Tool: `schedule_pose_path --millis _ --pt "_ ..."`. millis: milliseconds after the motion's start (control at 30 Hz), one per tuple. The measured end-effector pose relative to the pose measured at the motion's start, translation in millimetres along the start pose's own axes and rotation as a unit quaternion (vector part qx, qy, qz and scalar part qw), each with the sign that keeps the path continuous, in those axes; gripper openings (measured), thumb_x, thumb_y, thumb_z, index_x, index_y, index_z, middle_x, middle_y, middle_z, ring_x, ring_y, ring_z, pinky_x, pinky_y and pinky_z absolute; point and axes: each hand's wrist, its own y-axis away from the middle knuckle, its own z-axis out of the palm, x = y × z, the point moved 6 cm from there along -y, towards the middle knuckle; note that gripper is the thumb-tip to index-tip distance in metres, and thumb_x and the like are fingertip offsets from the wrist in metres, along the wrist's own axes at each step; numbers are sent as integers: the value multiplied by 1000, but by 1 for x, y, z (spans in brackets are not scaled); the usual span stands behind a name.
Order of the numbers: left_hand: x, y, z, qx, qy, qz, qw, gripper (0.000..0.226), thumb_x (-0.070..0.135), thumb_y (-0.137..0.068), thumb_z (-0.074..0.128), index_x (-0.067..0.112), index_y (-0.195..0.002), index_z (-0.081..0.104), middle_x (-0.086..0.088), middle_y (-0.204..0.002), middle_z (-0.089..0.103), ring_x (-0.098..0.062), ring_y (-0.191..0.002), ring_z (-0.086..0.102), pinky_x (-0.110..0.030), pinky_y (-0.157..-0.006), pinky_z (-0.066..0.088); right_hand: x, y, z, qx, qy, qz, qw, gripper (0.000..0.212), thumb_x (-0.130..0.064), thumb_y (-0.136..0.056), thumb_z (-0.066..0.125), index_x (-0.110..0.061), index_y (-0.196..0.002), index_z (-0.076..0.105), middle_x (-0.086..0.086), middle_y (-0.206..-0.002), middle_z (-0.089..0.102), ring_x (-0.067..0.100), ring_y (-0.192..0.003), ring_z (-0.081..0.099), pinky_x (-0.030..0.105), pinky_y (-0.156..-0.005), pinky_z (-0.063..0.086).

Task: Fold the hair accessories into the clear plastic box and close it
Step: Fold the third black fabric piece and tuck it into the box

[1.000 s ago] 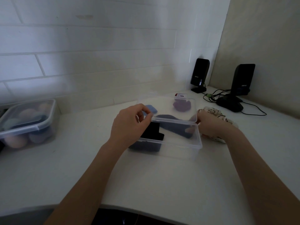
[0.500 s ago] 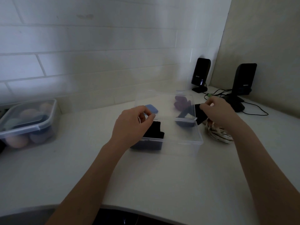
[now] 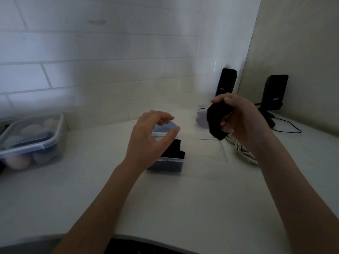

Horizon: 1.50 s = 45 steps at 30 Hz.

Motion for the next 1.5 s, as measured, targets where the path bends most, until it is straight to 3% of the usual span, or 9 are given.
schedule_pose_path --millis 300,567,733,833,1033,1167,1267,1400,1500 --pt "25 -23 17 -144 62 2 988 74 59 -65 65 29 -130 48 17 -126 56 5 -115 49 -12 -98 36 0 6 33 -106 -21 -31 994 23 -27 -91 47 -18 -92 68 -3 -64 58 9 -51 42 15 -36 24" --pt "27 -52 37 -201 67 22 977 59 54 -51 76 47 -105 52 12 -105 42 -14 -104 44 -24 -94 38 1 4 29 -117 -86 -9 989 27 -33 -91 47 -23 -90 73 -5 -68 62 3 -49 45 11 -33 32" --pt "18 -50 43 -160 120 27 979 29 44 -63 75 32 -81 56 18 -76 57 2 -76 56 -13 -76 42 6 4 31 -125 -51 -7 991 20 -29 -89 53 -22 -97 70 -4 -71 60 5 -51 44 13 -36 31" --pt "10 -49 42 -151 136 7 979 29 40 -73 71 14 -84 61 2 -72 65 -7 -69 61 -13 -67 47 9 4 32 -109 -2 -17 994 15 -22 -86 58 -21 -98 67 -6 -69 59 6 -54 46 14 -39 32" --pt "-3 -48 36 -95 109 -21 989 29 33 -79 67 23 -107 70 17 -81 67 14 -73 62 -5 -68 48 7 2 29 -28 123 -73 989 29 -18 -73 73 -24 -96 57 -9 -79 59 14 -58 47 18 -40 32" --pt "-7 -48 33 -50 94 -51 993 1 32 -79 72 31 -78 71 27 -52 61 17 -54 56 -1 -53 38 7 2 27 0 149 -93 984 19 -21 -75 74 -23 -81 56 -13 -71 60 11 -55 45 18 -40 33" --pt "-6 -49 28 2 100 -52 994 28 32 -79 71 43 -58 58 32 -48 58 16 -47 54 -1 -48 35 10 2 29 -9 195 -86 977 17 -21 -76 75 -26 -80 59 -15 -70 61 7 -53 51 16 -42 37" --pt "-10 -49 23 44 137 -80 986 26 34 -79 71 37 -57 57 30 -48 59 14 -48 55 -3 -48 38 20 3 36 -15 316 -76 945 26 -21 -75 76 -16 -86 53 -5 -80 63 10 -55 55 29 -54 48" --pt "-16 -51 28 21 155 -107 982 21 37 -82 68 33 -63 58 22 -53 63 10 -53 59 -9 -52 46 26 1 37 -17 283 -57 957 19 -15 -80 72 -13 -81 53 -6 -62 62 4 -44 55 18 -43 44"
